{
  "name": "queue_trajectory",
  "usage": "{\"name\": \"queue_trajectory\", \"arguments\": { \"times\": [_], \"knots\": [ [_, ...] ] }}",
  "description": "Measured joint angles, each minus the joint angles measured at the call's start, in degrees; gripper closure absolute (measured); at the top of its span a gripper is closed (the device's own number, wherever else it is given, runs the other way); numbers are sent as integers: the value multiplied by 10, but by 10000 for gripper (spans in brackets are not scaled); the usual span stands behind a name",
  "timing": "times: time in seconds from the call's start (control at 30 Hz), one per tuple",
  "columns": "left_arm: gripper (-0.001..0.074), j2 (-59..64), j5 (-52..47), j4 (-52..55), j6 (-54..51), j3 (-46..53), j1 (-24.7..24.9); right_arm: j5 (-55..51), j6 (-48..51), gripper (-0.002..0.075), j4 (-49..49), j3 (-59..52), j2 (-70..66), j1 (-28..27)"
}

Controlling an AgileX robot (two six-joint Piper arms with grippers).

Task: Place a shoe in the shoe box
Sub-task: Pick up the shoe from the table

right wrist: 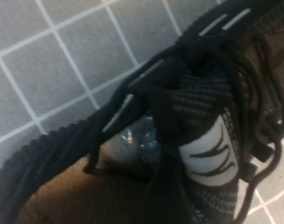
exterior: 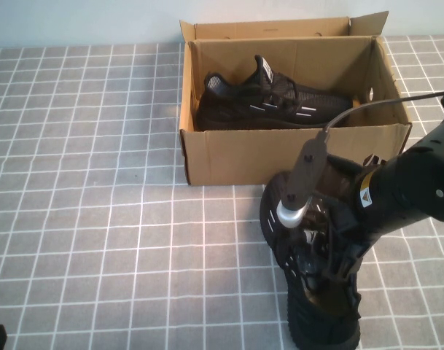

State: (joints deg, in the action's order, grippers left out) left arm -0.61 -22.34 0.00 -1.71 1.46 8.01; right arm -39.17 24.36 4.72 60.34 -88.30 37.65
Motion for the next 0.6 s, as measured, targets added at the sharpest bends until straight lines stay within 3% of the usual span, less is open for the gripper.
{"name": "queue_trajectory", "arguments": {
  "times": [0.4, 0.6],
  "knots": [
    [736, 0, 0, 0, 0, 0, 0, 16, -8, 210, 11, 0, 0, 0],
    [736, 0, 0, 0, 0, 0, 0, 34, 46, 210, 11, 0, -1, 0]
  ]
}}
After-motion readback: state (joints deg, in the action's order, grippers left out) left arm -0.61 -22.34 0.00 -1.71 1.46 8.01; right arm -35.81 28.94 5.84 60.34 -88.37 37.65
